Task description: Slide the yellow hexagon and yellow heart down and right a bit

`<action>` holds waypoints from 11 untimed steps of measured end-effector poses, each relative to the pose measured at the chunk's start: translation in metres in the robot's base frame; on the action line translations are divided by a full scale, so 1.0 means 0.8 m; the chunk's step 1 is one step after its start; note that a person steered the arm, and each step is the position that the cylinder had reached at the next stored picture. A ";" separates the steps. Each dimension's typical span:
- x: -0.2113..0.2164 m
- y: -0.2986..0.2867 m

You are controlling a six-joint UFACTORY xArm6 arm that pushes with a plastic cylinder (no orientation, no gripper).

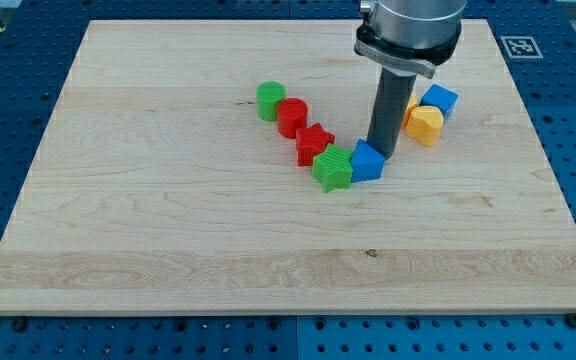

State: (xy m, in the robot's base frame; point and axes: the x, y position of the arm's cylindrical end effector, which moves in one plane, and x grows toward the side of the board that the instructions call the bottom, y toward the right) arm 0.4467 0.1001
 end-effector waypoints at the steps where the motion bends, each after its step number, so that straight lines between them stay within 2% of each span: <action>1: -0.017 0.000; 3: -0.101 0.000; 5: -0.156 -0.005; 8: -0.161 0.014; 11: -0.096 0.026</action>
